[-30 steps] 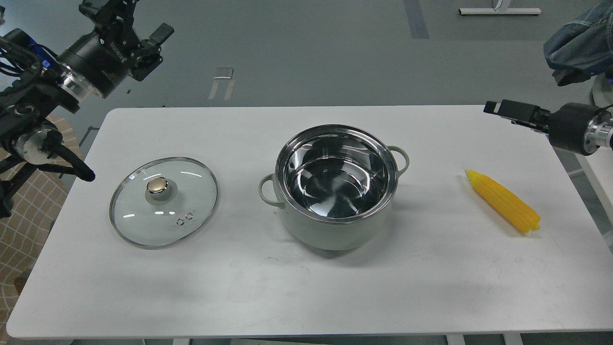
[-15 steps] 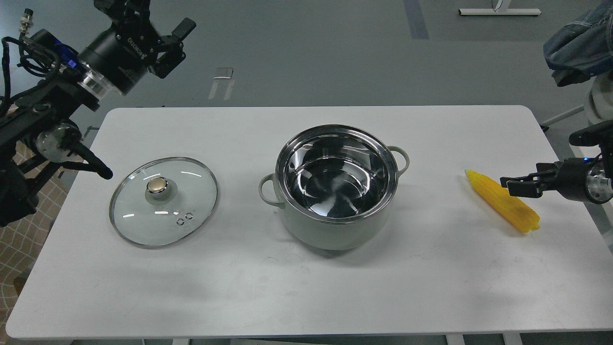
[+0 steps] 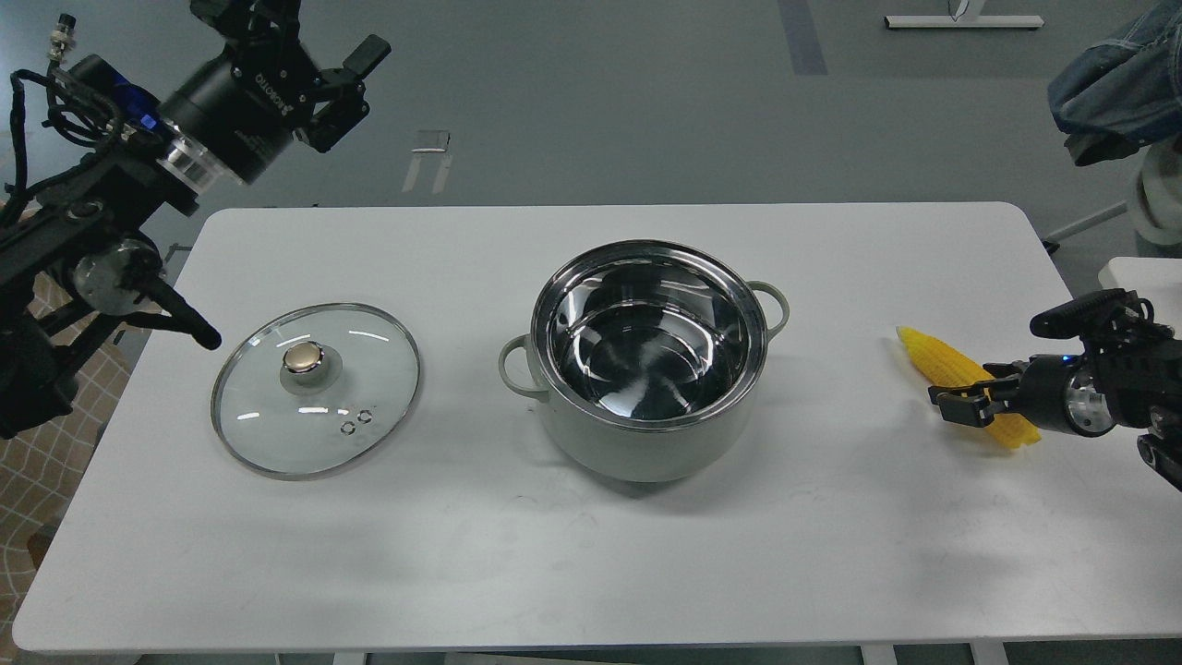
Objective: Open pot and put corn in
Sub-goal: 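Lower the right gripper onto the yellow corn cob and grasp it, then lift the corn cob and carry it over the pot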
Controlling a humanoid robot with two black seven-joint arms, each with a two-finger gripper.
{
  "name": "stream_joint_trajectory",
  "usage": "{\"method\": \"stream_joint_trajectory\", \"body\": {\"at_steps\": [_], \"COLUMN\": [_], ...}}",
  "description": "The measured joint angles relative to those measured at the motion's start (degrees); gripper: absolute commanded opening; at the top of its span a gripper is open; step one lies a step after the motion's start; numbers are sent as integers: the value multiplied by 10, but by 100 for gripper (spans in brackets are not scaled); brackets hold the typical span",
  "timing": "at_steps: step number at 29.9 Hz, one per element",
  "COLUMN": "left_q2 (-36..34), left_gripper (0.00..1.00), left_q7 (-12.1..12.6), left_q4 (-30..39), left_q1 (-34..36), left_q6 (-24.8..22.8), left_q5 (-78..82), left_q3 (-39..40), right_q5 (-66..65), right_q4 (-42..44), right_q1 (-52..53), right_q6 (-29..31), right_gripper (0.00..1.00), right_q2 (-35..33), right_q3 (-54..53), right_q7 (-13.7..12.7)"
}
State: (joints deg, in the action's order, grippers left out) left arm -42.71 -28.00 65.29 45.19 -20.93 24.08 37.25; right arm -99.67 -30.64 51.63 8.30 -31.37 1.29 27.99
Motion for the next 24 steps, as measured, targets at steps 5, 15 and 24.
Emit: {"method": "stream_joint_trajectory", "body": {"at_steps": [5,15,24], "left_q2": [0,-3,-2], "left_gripper": [96,96,96], "left_q7": [0,0,0], "left_q4": [3,9,15], "left_q1": [0,-1,-1], "left_q6": [0,0,1], "left_q5": [0,-1,-1], "left_q3": [1,1,1], "right_q5": [0,3,6], "right_q4": [2,-63,-219], "right_q1": [0,35,230], "right_q6": [-7,-21,2], "right_gripper": [12,9,9], "right_q2": [5,-38,-100], "right_q3": [10,7,6], "right_q7": [0,0,0]}}
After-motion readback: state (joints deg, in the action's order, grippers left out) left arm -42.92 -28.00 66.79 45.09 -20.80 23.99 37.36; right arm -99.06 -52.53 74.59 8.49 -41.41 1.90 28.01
